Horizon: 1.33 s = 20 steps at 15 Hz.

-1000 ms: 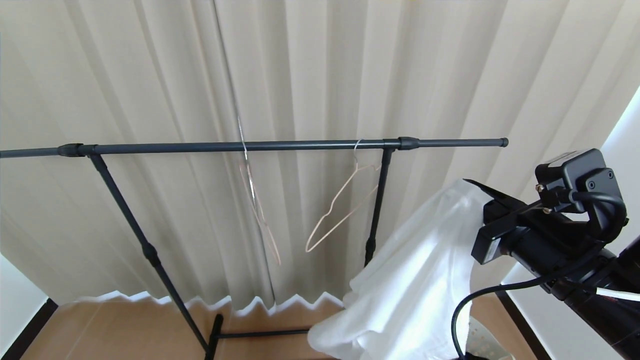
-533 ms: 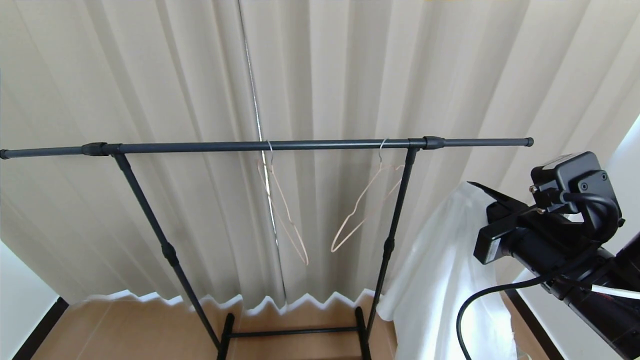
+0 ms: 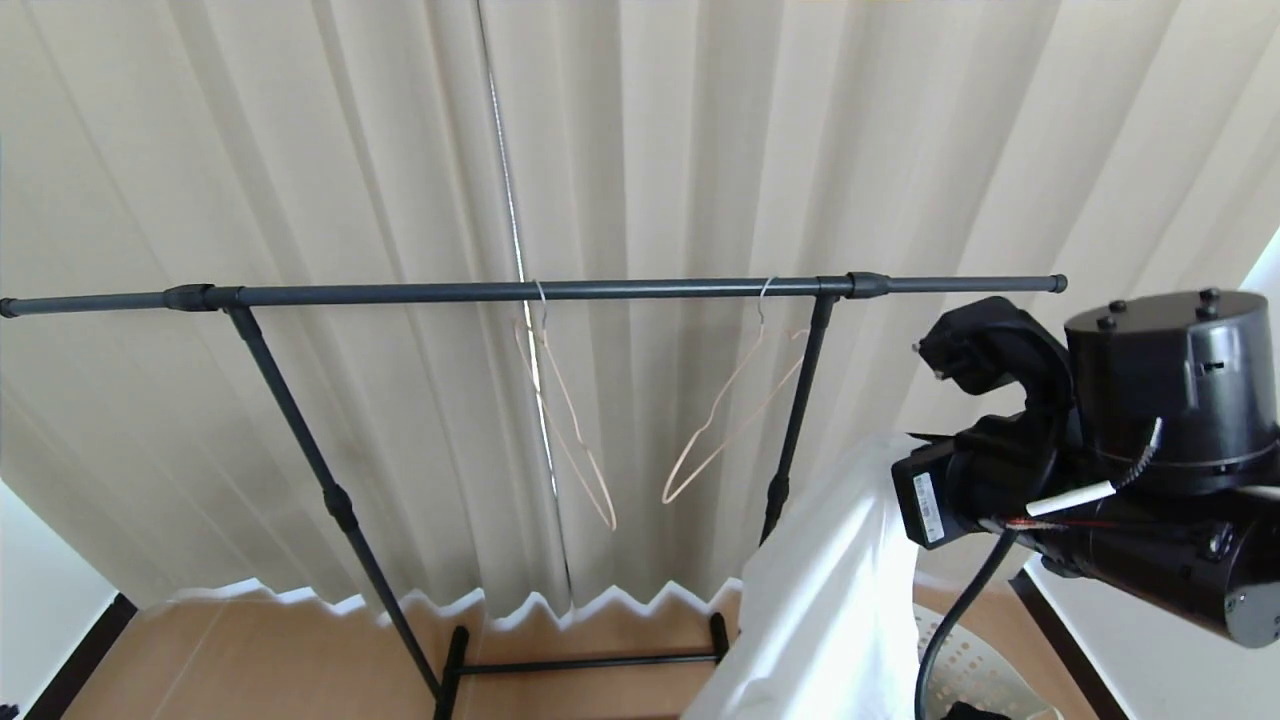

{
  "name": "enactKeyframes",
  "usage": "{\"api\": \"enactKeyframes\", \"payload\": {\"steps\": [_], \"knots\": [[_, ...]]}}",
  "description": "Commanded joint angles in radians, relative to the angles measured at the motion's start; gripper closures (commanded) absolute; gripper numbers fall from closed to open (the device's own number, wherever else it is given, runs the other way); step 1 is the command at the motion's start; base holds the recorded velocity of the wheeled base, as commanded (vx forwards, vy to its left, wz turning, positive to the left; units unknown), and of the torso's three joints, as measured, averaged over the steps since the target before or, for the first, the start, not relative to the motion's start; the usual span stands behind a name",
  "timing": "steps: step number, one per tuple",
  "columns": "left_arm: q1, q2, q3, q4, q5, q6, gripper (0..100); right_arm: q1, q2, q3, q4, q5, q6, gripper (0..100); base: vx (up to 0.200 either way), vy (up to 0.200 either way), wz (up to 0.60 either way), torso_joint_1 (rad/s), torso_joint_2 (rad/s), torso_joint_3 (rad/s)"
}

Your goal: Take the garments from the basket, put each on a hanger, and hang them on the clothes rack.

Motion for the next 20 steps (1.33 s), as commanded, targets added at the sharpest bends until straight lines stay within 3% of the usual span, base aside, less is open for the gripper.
{"api": "enactKeyframes", "payload": {"steps": [1,2,3,5,6,7,11,14,18,20], "knots": [[-0.190,0.577,-0.315,0.005,-0.017,-0.234,0,0.027,0.077,-0.279,0.291,0.027,0.242,100,0.000,0.000,0.00,0.000,0.00,0.000],[-0.207,0.594,-0.323,0.005,-0.010,-0.240,0,0.027,0.085,-0.286,0.295,0.027,0.252,100,0.000,0.000,0.00,0.000,0.00,0.000],[-0.356,0.721,-0.376,0.002,0.061,-0.280,0,0.035,0.164,-0.346,0.297,0.026,0.327,100,0.000,0.000,0.00,0.000,0.00,0.000],[-0.530,0.835,-0.413,-0.006,0.147,-0.333,0,0.064,0.244,-0.405,0.302,0.010,0.435,100,0.000,0.000,0.00,0.000,0.00,0.000],[-0.530,0.835,-0.413,-0.006,0.147,-0.333,0,0.064,0.244,-0.405,0.302,0.010,0.435,100,0.000,0.000,0.00,0.000,0.00,0.000],[-0.644,0.928,-0.441,-0.021,0.210,-0.353,0,0.084,0.276,-0.444,0.295,-0.028,0.467,100,0.000,0.000,0.00,0.000,0.00,0.000],[-0.784,1.071,-0.444,-0.156,0.219,-0.366,0,0.119,0.315,-0.513,0.297,-0.054,0.519,100,0.000,0.000,0.00,0.000,0.00,0.000],[-0.857,1.224,-0.487,-0.313,0.309,-0.399,0,0.141,0.348,-0.553,0.300,-0.059,0.558,100,0.000,0.000,0.00,0.000,0.00,0.000],[-0.929,1.330,-0.556,-0.382,0.322,-0.428,0,0.162,0.368,-0.567,0.298,-0.060,0.581,100,0.000,0.000,0.00,0.000,0.00,0.000],[-0.943,1.393,-0.614,-0.383,0.383,-0.467,0,0.173,0.368,-0.567,0.298,-0.062,0.581,100,0.000,0.000,0.00,0.000,0.00,0.000]]}}
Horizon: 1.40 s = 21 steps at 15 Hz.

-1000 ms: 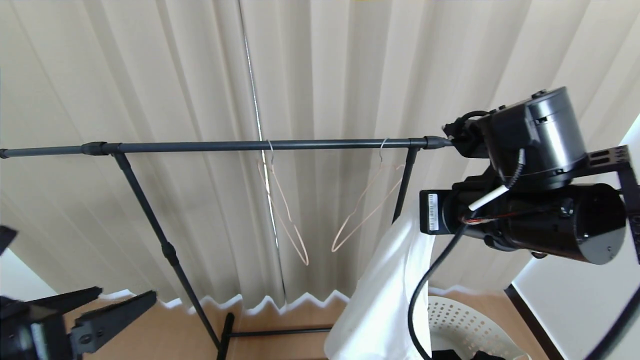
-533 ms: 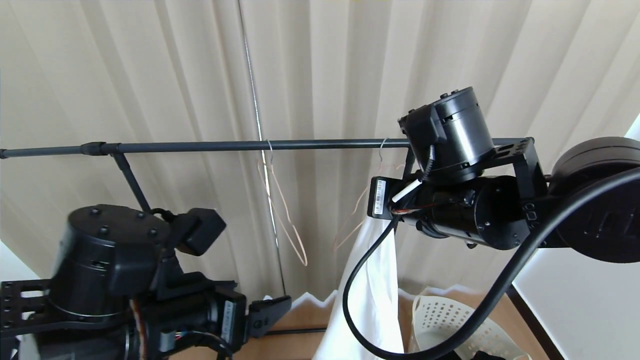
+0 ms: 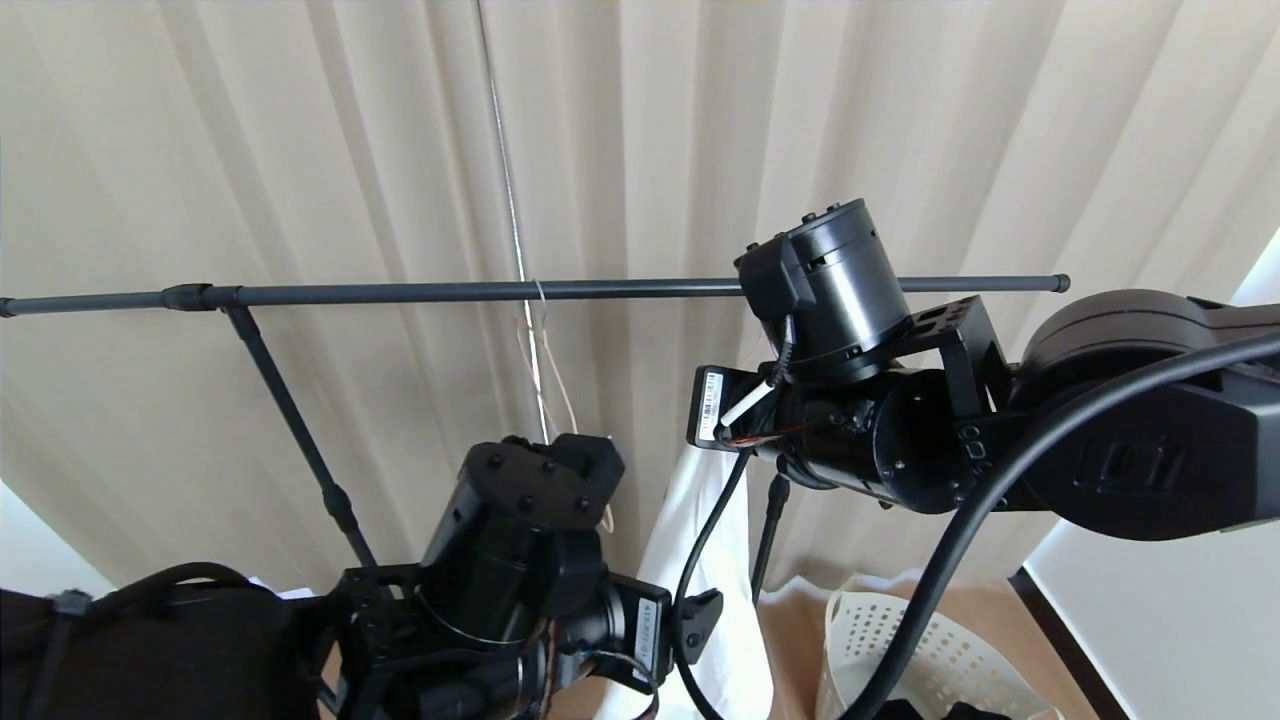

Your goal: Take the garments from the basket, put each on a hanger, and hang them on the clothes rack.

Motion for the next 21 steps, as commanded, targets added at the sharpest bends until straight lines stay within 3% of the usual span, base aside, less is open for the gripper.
{"api": "enactKeyframes", "payload": {"steps": [1,2,6,12,17,21], "knots": [[-0.018,0.136,-0.085,-0.004,0.114,-0.024,0,0.012,0.003,0.000,0.001,0.000,0.002,100,0.000,0.000,0.00,0.000,0.00,0.000],[-0.018,0.167,-0.116,-0.004,0.168,-0.039,0,0.015,0.003,0.000,0.001,0.001,0.002,100,0.000,0.000,0.00,0.000,0.00,0.000],[-0.014,0.199,-0.205,-0.002,0.188,-0.056,0,0.025,0.001,0.006,0.004,-0.020,0.003,100,0.000,0.000,0.00,0.000,0.00,0.000],[0.011,0.233,-0.208,0.006,0.228,-0.056,0,0.025,-0.010,0.020,0.006,-0.026,0.011,100,0.000,0.000,0.00,0.000,0.00,0.000],[0.085,0.228,-0.188,0.024,0.229,-0.056,0,0.020,-0.085,0.084,0.003,-0.046,0.009,100,0.000,0.000,0.00,0.000,0.00,0.000],[0.094,0.231,-0.145,0.022,0.252,-0.054,0,0.014,-0.151,0.118,0.009,-0.063,0.008,100,0.000,0.000,0.00,0.000,0.00,0.000]]}}
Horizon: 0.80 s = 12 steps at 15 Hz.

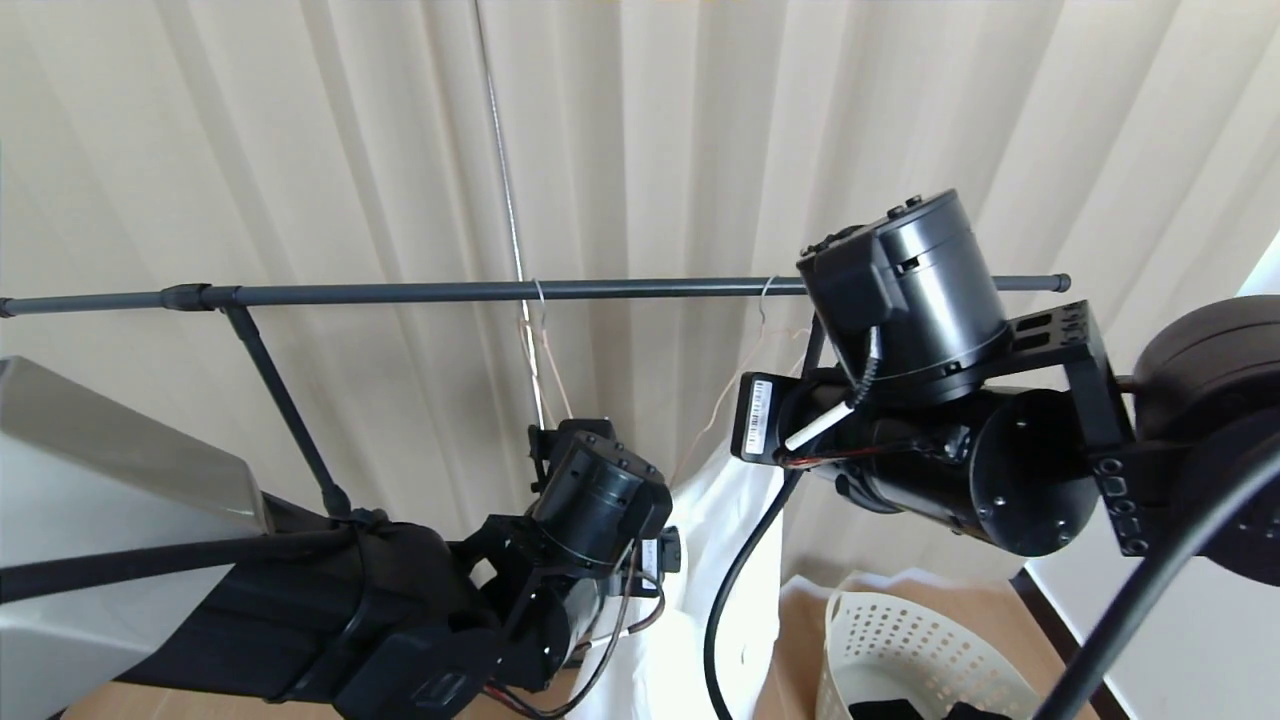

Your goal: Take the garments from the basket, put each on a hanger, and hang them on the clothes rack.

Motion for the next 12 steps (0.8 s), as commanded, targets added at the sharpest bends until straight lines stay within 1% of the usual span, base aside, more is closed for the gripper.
{"api": "enactKeyframes", "payload": {"steps": [1,3,8,9,12], "knots": [[0.001,0.001,0.022,-0.001,0.014,0.000,0,-0.012,-0.059,0.022,0.001,-0.001,-0.002,100,0.000,0.000,0.00,0.000,0.00,0.000],[0.001,-0.001,0.036,-0.001,0.015,0.002,0,-0.025,-0.088,0.042,0.003,-0.001,-0.004,100,0.000,0.000,0.00,0.000,0.00,0.000],[0.008,-0.005,0.093,-0.008,0.022,0.002,0,-0.121,-0.137,0.108,-0.008,0.001,-0.002,100,0.000,0.000,0.00,0.000,0.00,0.000],[0.007,-0.015,0.101,-0.008,0.032,0.003,100,-0.141,-0.140,0.117,-0.008,0.001,-0.002,100,0.000,0.000,0.00,0.000,0.00,0.000],[-0.006,-0.114,0.108,-0.004,0.034,0.013,100,-0.170,-0.145,0.142,-0.009,0.001,-0.010,100,0.000,0.000,0.00,0.000,0.00,0.000]]}}
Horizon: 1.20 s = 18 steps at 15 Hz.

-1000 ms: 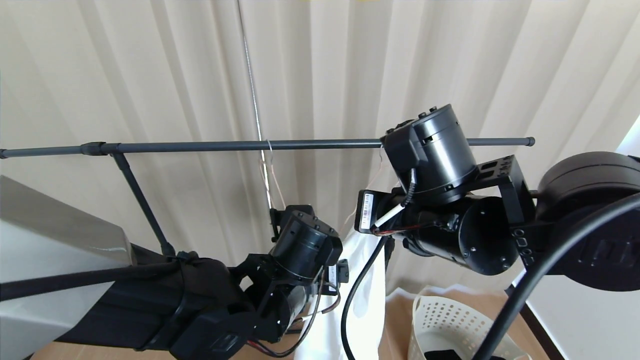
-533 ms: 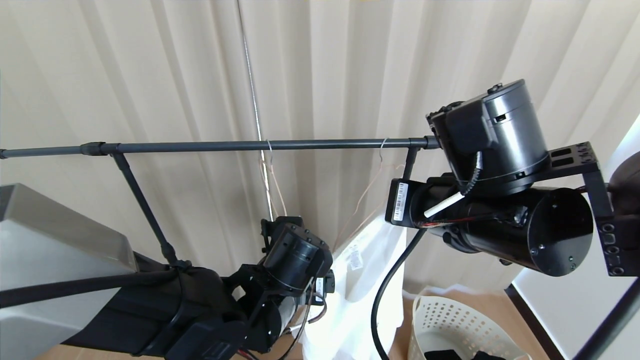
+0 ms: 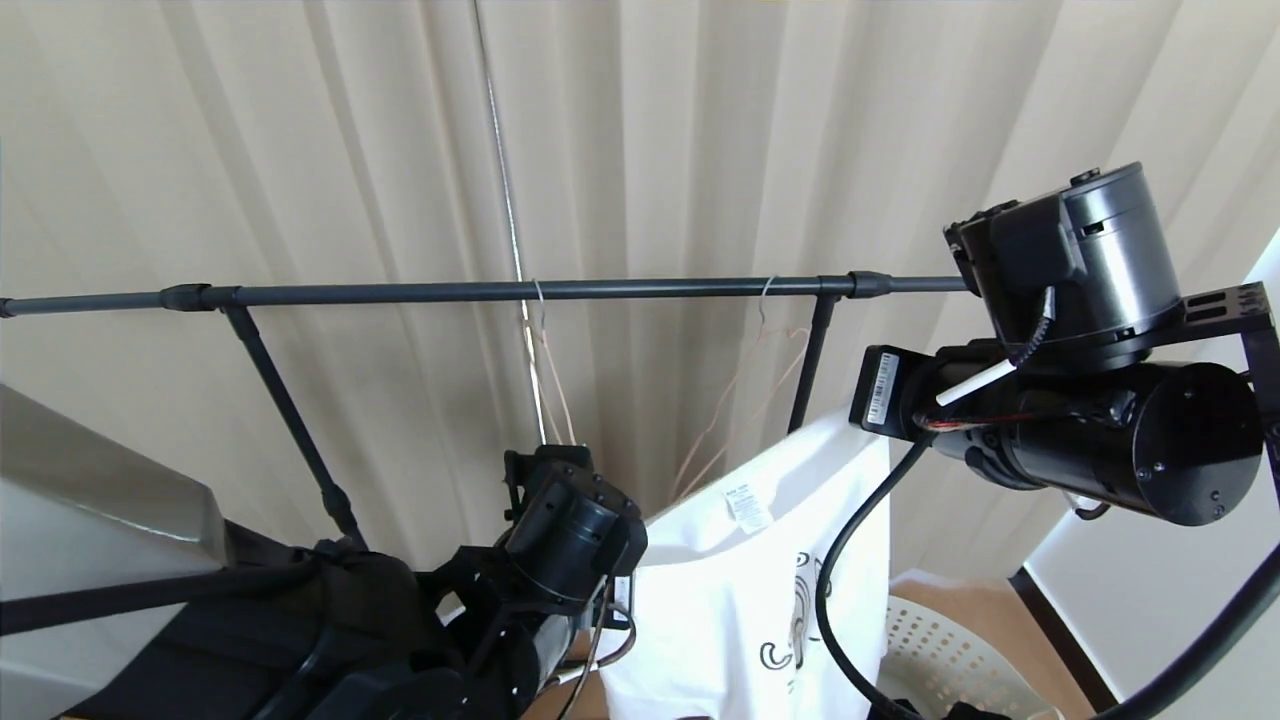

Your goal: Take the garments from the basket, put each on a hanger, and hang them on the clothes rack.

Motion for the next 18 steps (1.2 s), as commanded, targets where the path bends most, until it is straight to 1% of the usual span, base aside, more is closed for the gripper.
{"api": "enactKeyframes", "payload": {"steps": [1,3,5,6,7,8,9,10,12,13,14,15,16,18], "knots": [[-0.020,-0.105,0.005,0.004,0.001,0.017,100,-0.015,-0.003,0.012,0.001,0.000,-0.011,100,0.000,0.000,0.00,0.000,0.00,0.000],[-0.024,-0.164,0.001,0.004,0.001,0.047,100,-0.015,-0.002,0.032,0.001,-0.002,-0.051,100,0.000,0.000,0.00,0.000,0.00,0.000],[-0.009,-0.236,-0.022,0.004,0.000,0.124,100,-0.012,-0.020,0.076,-0.004,-0.005,-0.192,100,0.000,0.000,0.00,0.000,0.00,0.000],[-0.003,-0.241,-0.025,0.004,0.000,0.133,100,-0.010,-0.023,0.078,-0.009,-0.005,-0.211,100,0.000,0.000,0.00,0.000,0.00,0.000],[0.003,-0.272,-0.049,0.007,-0.005,0.185,100,-0.009,-0.040,0.085,-0.035,-0.005,-0.326,100,0.000,0.000,0.00,0.000,0.00,0.000],[0.003,-0.292,-0.065,0.010,-0.006,0.218,100,-0.009,-0.049,0.085,-0.049,-0.005,-0.402,100,0.000,0.000,0.00,0.000,0.00,0.000],[0.003,-0.315,-0.081,0.037,-0.012,0.265,100,-0.009,-0.049,0.081,-0.070,-0.007,-0.480,100,0.000,0.000,0.00,0.000,0.00,0.000],[0.005,-0.335,-0.101,0.079,-0.034,0.291,100,-0.014,-0.045,0.076,-0.099,-0.008,-0.545,100,0.000,0.000,0.00,0.000,0.00,0.000],[0.008,-0.379,-0.153,0.218,-0.132,0.302,100,-0.018,-0.049,0.081,-0.170,-0.007,-0.732,100,0.000,0.000,0.00,0.000,0.00,0.000],[0.025,-0.398,-0.189,0.316,-0.181,0.310,100,-0.023,-0.046,0.082,-0.217,-0.002,-0.800,100,0.000,0.000,0.00,0.000,0.00,0.000],[0.042,-0.401,-0.230,0.389,-0.213,0.310,100,-0.023,-0.037,0.075,-0.246,0.000,-0.829,100,0.000,0.000,0.00,0.000,0.00,0.000],[0.059,-0.399,-0.269,0.440,-0.241,0.310,100,-0.023,-0.017,0.056,-0.265,0.003,-0.855,100,0.000,0.000,0.00,0.000,0.00,0.000],[0.085,-0.394,-0.319,0.495,-0.263,0.311,100,-0.023,0.020,0.012,-0.271,0.004,-0.879,100,0.000,0.000,0.00,0.000,0.00,0.000],[0.100,-0.390,-0.342,0.511,-0.263,0.313,100,-0.023,0.040,-0.019,-0.269,0.010,-0.876,100,0.000,0.000,0.00,0.000,0.00,0.000]]}}
